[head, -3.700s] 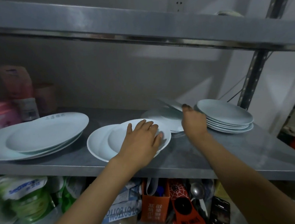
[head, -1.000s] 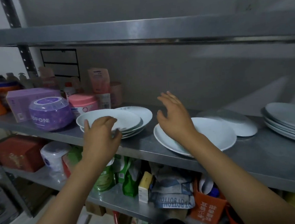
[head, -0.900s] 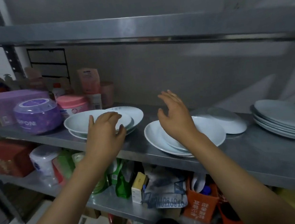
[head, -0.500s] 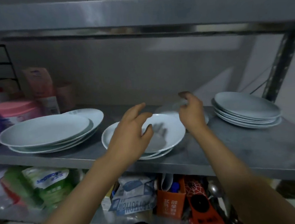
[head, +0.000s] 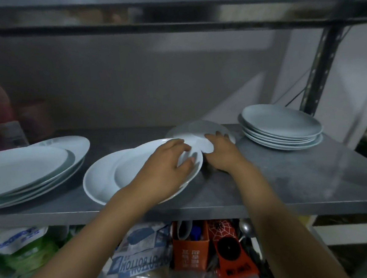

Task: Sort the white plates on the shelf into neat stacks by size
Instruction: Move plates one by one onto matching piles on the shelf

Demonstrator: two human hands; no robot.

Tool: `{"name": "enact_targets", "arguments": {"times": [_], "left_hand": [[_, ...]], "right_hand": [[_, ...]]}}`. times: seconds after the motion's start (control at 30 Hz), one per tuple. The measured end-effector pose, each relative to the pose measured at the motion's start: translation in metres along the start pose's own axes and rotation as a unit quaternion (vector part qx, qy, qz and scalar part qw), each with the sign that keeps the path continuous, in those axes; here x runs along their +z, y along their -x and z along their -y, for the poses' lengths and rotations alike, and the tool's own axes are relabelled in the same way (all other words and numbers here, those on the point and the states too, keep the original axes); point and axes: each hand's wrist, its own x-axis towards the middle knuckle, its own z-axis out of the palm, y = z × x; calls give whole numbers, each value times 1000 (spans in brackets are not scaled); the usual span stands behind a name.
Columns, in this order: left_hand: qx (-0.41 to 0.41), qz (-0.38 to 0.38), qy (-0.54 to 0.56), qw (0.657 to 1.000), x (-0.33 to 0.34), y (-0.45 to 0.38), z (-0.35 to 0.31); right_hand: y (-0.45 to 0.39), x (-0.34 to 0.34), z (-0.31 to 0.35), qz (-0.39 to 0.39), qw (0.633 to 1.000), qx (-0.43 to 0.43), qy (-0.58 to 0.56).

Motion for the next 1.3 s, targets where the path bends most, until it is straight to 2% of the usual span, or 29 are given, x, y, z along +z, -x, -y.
{"name": "enact_targets", "arguments": {"times": [0.17,0.37,0.5,0.6,0.77,0.87,1.03,1.17,1.23,1.3], "left_hand": [[-52,29,89,994,1,-1,8],[-59,6,102,993,-2,-2,10],[-68,10,116,991,-6,-2,10],[-72,23,110,991,-8,-2,11],[-76,30,117,990,-8,-1,12],[-77,25,115,990,-9,-2,13],[-60,-23,94,993,-13,0,15],[18,-100,18,995,-21,0,17],[42,-136,2,990,-26,0,17],[57,-166,-9,984,-31,3,17]], "right_hand": [[9,-11,-1,-33,978,-102,177],[19,-12,12,-54,904,-97,412],[23,-20,15,-104,885,-125,437],[27,-33,20,-97,875,-136,455],[22,-51,22,-153,919,-87,354],[23,-64,25,-218,939,-78,254],[37,-90,54,-314,936,-64,146],[51,-104,86,-337,937,-14,-92],[53,-106,98,-300,928,17,-219],[54,-108,109,-232,890,54,-389]]}}
